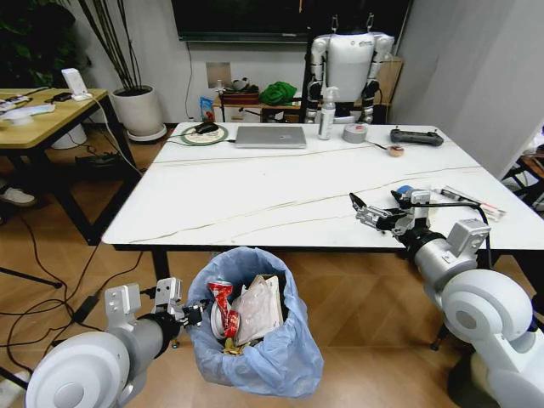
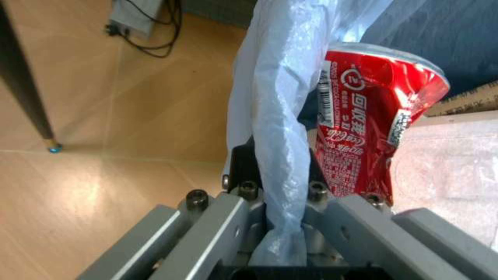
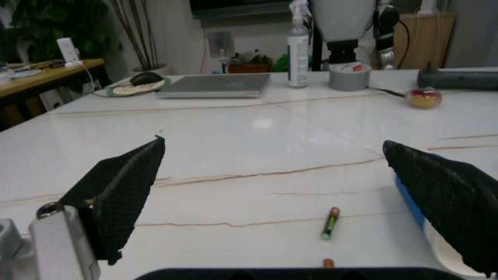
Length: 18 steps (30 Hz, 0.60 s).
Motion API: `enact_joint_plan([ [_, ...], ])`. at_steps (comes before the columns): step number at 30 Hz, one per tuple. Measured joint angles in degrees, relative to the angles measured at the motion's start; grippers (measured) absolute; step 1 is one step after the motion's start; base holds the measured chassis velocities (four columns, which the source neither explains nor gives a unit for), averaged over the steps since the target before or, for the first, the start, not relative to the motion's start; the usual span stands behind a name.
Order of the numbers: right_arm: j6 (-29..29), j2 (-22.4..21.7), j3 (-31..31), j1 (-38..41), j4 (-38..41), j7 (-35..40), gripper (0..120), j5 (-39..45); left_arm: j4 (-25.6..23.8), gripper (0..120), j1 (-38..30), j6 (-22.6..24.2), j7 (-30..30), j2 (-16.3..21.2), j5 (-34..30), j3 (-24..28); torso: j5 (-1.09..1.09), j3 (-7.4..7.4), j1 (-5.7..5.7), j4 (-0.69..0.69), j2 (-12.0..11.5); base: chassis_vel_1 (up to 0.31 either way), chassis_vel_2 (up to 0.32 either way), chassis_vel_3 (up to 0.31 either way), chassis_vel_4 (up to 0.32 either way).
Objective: Pick up the trash bin and place the trash from the table into it.
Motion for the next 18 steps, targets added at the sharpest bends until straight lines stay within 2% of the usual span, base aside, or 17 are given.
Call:
enact_joint_plan([
  [3, 0.4, 0.0, -0.7, 0.0, 0.0, 1.0, 100, -0.1, 0.0, 0, 0.1, 0.0, 0.0, 0.0, 0.0, 0.0, 0.02, -0.01, -0.01, 0.01, 0.0, -0.189, -0.212, 0.202, 0.221],
  [6, -1.0, 0.1, -2.4, 0.4, 0.1, 5.3, 100, 0.3, 0.0, 0, 0.1, 0.0, 0.0, 0.0, 0.0, 0.1, 0.05, 0.0, 0.0, -0.01, 0.0, -0.171, -0.17, 0.186, 0.184],
  [8, -1.6, 0.2, -3.1, 0.7, 0.1, 7.3, 100, 1.0, 0.0, 0, 0.1, 0.0, 0.0, 0.0, 0.0, 0.1, 0.05, 0.0, 0.0, -0.02, 0.0, -0.081, -0.136, 0.129, -0.007],
  [11, -3.6, 0.3, -5.7, 2.5, 0.3, 13.4, 100, 4.3, 0.0, 0, 0.3, 0.0, 0.0, -0.1, 0.1, 0.2, 0.01, -0.01, -0.01, 0.0, 0.0, -0.016, -0.042, 0.019, 0.007],
  [15, -5.3, 0.2, -8.5, 5.4, 0.1, 17.2, 100, 6.5, 0.0, 0, 0.6, 0.0, 0.0, -0.3, 0.3, 0.2, -0.05, -0.01, -0.01, 0.03, 0.0, 0.049, 0.036, -0.028, -0.008],
  [18, -7.6, 0.1, -11.5, 9.2, -0.8, 20.9, 100, 9.7, 0.0, 0, 1.0, 0.0, 0.0, -0.6, 0.6, 0.3, -0.02, -0.01, -0.01, 0.04, 0.0, 0.066, 0.041, -0.031, -0.045],
])
